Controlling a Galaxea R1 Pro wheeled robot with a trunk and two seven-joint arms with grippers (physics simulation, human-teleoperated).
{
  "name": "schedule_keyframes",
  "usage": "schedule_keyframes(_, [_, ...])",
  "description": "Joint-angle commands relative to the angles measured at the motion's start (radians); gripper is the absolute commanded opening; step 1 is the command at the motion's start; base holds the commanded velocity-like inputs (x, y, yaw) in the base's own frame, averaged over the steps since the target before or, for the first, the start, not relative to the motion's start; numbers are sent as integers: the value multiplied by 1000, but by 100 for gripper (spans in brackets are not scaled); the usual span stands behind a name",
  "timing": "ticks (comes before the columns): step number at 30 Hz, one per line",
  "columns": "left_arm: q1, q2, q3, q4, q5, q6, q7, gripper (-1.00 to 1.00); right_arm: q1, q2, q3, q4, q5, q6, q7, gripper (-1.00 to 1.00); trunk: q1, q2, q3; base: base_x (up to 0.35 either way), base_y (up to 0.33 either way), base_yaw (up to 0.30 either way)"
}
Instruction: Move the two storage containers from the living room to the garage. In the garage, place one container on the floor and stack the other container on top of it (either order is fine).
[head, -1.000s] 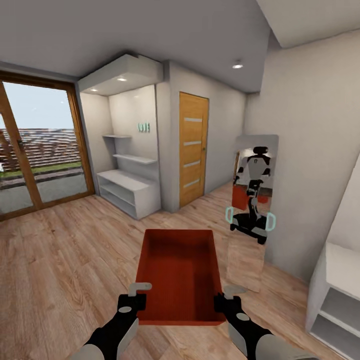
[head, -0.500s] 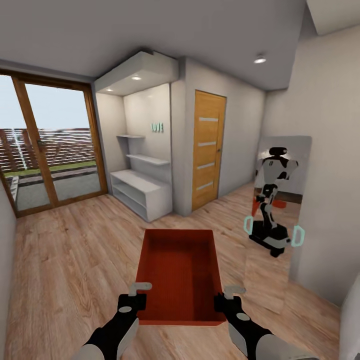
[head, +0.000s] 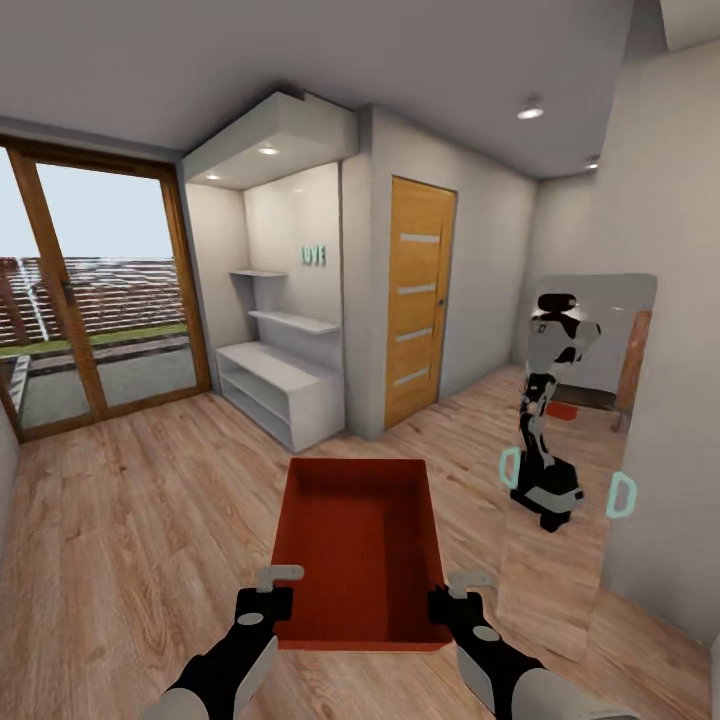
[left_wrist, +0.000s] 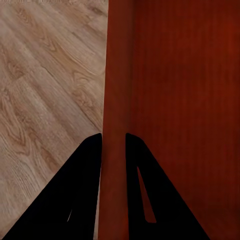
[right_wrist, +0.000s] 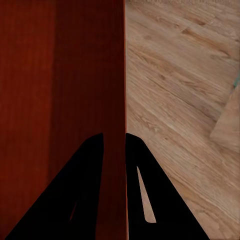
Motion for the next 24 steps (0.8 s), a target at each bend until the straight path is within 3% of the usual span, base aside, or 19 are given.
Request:
schedule_keyframes(1, [-2, 2, 9, -2, 61, 6, 13, -100, -1, -5, -12, -2, -5, -4, 1, -100, 1, -1, -2, 322, 0, 0])
schedule_keyframes(16, [-2, 2, 9, -6, 62, 8, 7, -100, -1, -5, -12, -2, -4, -5, 1, -100, 1, -1, -2, 322, 29, -4])
schedule_keyframes(24, [-2, 2, 8, -7, 62, 8, 4, -100, -1, -4, -12, -2, -4, -4, 2, -100, 1, -1, -2, 322, 119, -206])
